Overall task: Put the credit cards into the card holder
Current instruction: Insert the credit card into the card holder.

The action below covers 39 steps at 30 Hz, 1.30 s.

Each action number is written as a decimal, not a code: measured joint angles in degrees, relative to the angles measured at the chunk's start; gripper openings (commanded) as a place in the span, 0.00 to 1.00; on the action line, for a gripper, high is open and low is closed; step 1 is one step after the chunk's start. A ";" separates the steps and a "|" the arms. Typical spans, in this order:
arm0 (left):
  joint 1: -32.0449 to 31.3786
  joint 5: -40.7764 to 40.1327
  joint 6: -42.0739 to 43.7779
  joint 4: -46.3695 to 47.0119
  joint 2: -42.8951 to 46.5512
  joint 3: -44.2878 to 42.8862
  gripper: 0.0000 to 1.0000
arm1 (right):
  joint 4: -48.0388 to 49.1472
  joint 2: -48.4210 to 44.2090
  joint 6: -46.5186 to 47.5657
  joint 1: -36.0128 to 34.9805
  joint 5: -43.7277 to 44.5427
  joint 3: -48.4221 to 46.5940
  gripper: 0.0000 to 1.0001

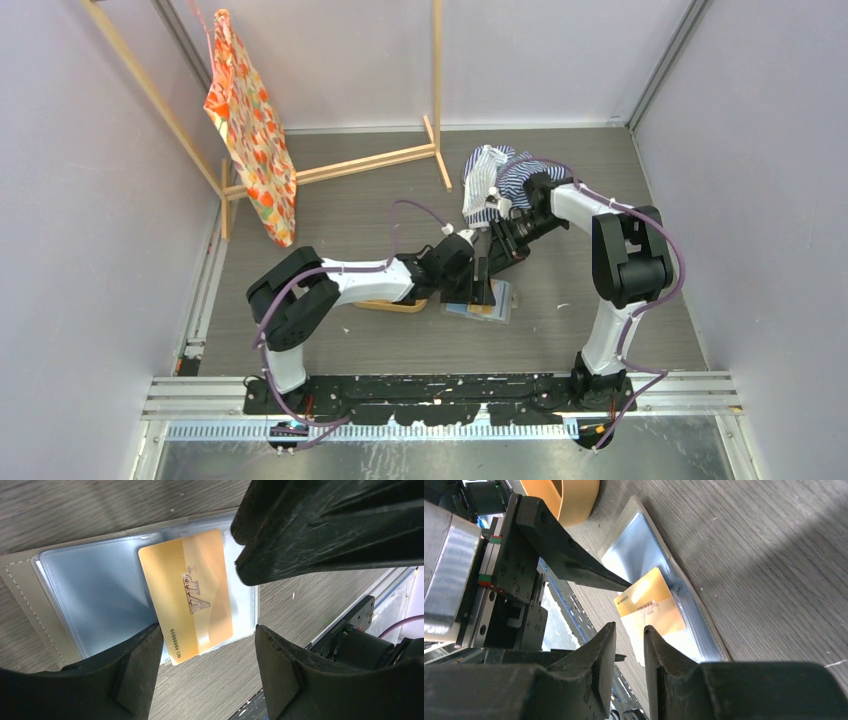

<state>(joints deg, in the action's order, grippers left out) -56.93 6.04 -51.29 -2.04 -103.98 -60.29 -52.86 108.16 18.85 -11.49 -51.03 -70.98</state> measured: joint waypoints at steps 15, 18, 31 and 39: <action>0.07 3.52 2.27 0.09 -1.92 -2.29 0.68 | 0.70 0.00 -0.83 1.51 1.46 0.07 0.32; 0.33 3.58 2.36 0.07 -1.92 -2.29 0.68 | 0.81 0.00 -0.83 1.86 1.49 0.13 0.32; 2.21 6.40 3.93 1.05 -5.51 -5.81 0.67 | 0.90 0.00 -0.83 2.40 1.49 0.17 0.32; 2.12 8.61 3.65 5.60 -5.77 -5.38 0.65 | 0.87 0.00 -0.81 2.73 1.49 0.17 0.32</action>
<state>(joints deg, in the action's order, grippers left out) -54.81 14.66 -47.64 3.55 -109.75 -65.67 -51.99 108.16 18.04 -8.75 -49.54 -70.81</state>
